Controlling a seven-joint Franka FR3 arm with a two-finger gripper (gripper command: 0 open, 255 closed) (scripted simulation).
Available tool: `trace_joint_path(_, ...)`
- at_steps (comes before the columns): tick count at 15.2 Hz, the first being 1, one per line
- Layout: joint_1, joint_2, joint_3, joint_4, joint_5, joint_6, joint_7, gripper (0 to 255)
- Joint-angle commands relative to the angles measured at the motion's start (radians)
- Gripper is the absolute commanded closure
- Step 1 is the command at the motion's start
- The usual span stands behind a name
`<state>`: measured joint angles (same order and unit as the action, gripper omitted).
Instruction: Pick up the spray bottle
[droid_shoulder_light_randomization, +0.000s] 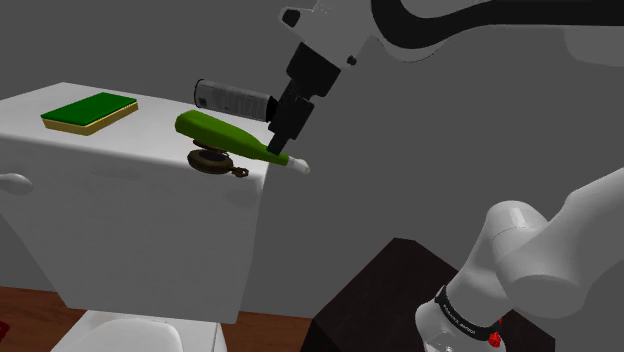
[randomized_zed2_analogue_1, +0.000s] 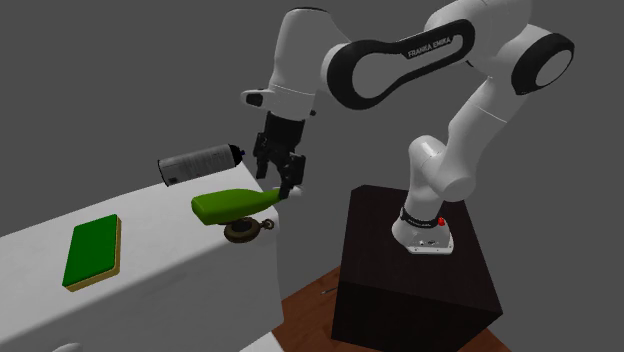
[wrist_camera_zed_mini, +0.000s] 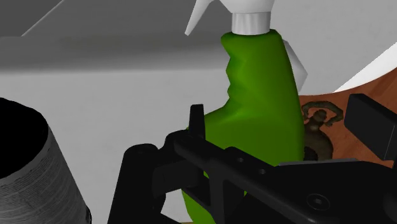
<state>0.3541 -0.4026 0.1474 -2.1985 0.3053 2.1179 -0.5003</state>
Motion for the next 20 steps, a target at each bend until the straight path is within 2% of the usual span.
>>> trace_joint_path(1, 0.002, 0.001, 0.002, -0.026, 0.005, 0.027, -0.007, 0)
trace_joint_path(5, 0.005, 0.004, 0.004, -0.058, 0.011, 0.061, -0.015, 0)
trace_joint_path(6, 0.005, 0.002, 0.004, -0.06, 0.011, 0.062, -0.014, 255)
trace_joint_path(15, 0.005, 0.004, 0.004, -0.058, 0.011, 0.061, -0.015, 255)
trace_joint_path(20, 0.0, 0.0, 0.0, 0.005, 0.0, -0.004, 0.001, 255)
